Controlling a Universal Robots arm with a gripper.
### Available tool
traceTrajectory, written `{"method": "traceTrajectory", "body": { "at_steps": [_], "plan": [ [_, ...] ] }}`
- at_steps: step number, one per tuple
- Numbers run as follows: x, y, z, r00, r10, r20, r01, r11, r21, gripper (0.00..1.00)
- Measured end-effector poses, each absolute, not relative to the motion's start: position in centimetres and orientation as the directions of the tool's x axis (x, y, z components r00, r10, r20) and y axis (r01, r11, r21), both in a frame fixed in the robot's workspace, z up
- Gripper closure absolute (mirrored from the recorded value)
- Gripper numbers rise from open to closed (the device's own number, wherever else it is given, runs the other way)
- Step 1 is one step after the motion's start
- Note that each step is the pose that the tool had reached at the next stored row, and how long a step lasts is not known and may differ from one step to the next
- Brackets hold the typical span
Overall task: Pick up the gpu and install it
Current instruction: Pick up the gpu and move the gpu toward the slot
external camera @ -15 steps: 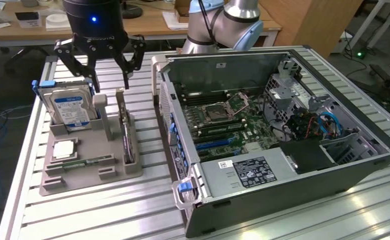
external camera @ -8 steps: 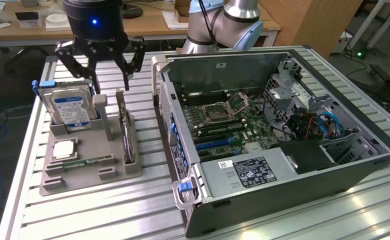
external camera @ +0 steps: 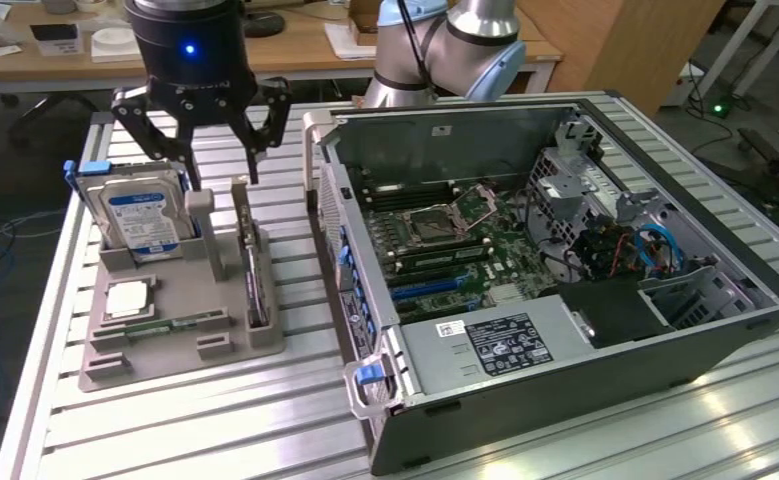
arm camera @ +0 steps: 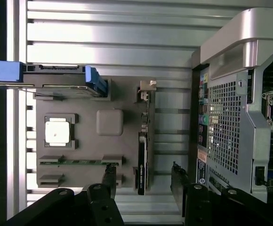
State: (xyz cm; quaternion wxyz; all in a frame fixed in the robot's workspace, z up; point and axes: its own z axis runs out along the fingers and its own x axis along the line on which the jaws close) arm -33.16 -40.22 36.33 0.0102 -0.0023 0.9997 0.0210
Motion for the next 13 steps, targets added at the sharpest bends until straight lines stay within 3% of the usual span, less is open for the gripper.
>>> {"method": "traceTrajectory", "body": {
  "at_steps": [13],
  "plan": [
    [-33.16, -40.22, 35.88, -1.000, -0.004, -0.020, -0.005, 0.999, 0.042, 0.41]
  ]
}}
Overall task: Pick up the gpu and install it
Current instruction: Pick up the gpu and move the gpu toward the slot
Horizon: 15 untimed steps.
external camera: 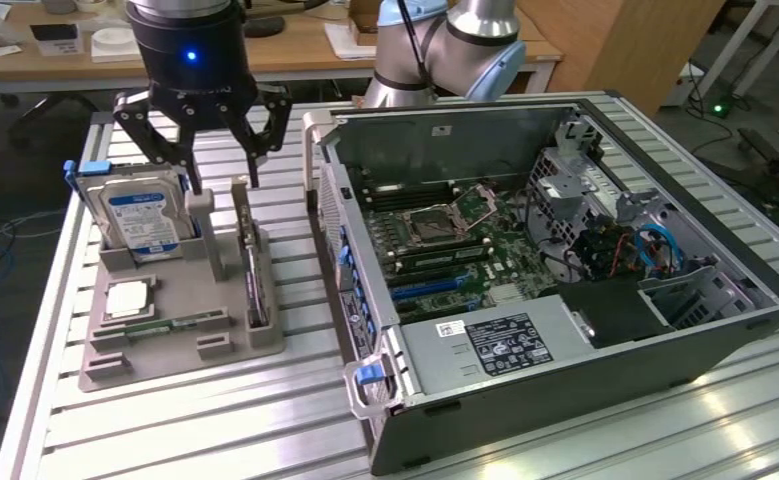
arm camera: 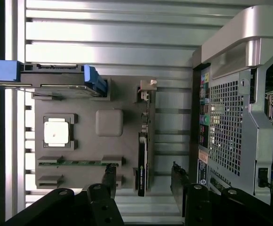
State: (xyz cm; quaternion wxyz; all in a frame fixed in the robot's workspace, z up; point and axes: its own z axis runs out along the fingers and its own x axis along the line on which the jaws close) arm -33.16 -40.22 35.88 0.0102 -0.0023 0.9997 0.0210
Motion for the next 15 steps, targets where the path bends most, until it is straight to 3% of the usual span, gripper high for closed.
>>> {"method": "traceTrajectory", "body": {
  "at_steps": [15],
  "plan": [
    [-33.16, -40.22, 35.43, -1.000, -0.004, -0.021, -0.005, 0.999, 0.042, 0.41]
  ]
}}
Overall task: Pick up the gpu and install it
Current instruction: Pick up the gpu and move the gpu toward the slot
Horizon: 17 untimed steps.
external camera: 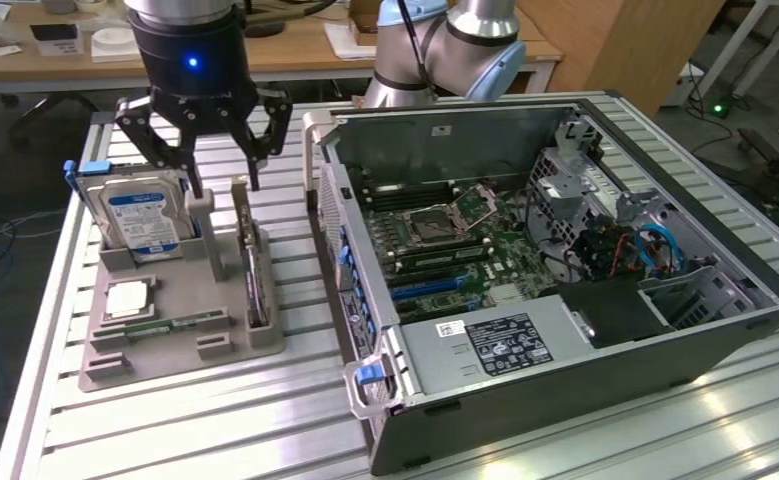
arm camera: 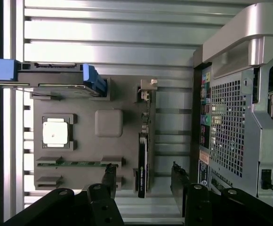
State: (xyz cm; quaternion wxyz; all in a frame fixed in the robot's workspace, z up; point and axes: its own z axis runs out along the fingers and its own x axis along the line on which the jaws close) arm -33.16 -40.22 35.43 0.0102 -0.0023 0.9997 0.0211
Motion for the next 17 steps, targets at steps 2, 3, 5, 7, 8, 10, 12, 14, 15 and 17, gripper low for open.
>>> {"method": "traceTrajectory", "body": {
  "at_steps": [2, 3, 5, 7, 8, 10, 12, 14, 15, 17],
  "plan": [
    [-33.16, -40.22, 35.36, -1.000, -0.004, -0.021, -0.005, 0.999, 0.042, 0.41],
    [-33.16, -40.22, 35.33, -1.000, -0.004, -0.021, -0.005, 0.999, 0.042, 0.41],
    [-33.16, -40.22, 35.27, -1.000, -0.004, -0.020, -0.005, 0.999, 0.042, 0.41],
    [-33.16, -40.22, 35.22, -1.000, -0.004, -0.021, -0.005, 0.999, 0.042, 0.41],
    [-33.16, -40.22, 35.18, -1.000, -0.004, -0.021, -0.005, 0.999, 0.042, 0.41],
    [-33.16, -40.22, 35.10, -1.000, -0.004, -0.021, -0.005, 0.999, 0.042, 0.41],
    [-33.16, -40.22, 34.96, -1.000, -0.004, -0.021, -0.005, 0.999, 0.042, 0.41],
    [-33.16, -40.22, 34.83, -1.000, -0.004, -0.021, -0.005, 0.999, 0.042, 0.41],
    [-33.16, -40.22, 34.76, -1.000, -0.004, -0.021, -0.005, 0.999, 0.042, 0.41],
    [-33.16, -40.22, 34.61, -1.000, -0.004, -0.021, -0.005, 0.999, 0.042, 0.41]
  ]
}}
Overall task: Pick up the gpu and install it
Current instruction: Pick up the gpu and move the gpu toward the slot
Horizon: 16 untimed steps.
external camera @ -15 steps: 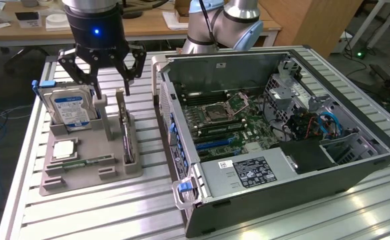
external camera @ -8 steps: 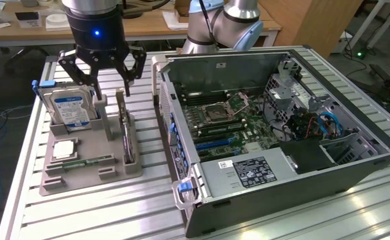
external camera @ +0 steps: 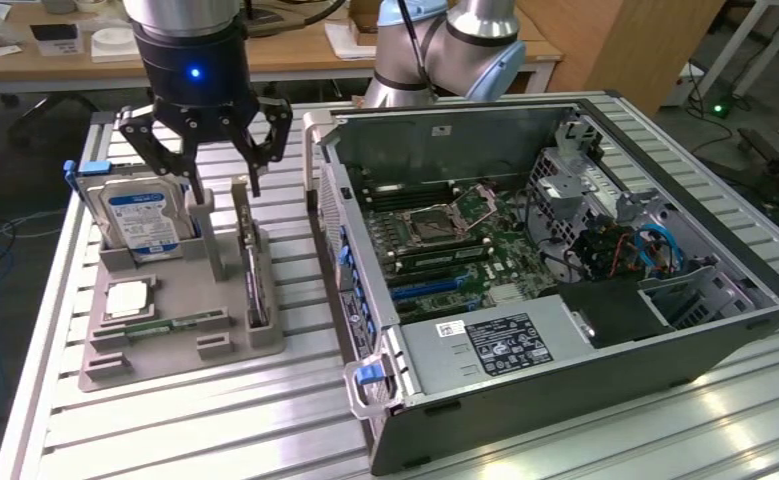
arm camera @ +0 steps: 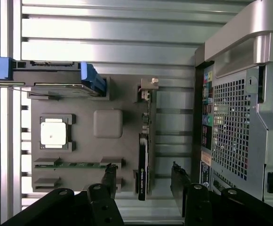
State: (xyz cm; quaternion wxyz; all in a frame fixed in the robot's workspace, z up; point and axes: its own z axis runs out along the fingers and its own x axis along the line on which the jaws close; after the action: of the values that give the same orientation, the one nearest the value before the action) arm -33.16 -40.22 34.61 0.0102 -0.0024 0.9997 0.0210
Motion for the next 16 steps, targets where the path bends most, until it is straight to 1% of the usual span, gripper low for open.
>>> {"method": "traceTrajectory", "body": {
  "at_steps": [16],
  "plan": [
    [-33.07, -40.22, 33.84, -1.000, -0.019, -0.021, -0.020, 0.999, 0.042, 0.41]
  ]
}}
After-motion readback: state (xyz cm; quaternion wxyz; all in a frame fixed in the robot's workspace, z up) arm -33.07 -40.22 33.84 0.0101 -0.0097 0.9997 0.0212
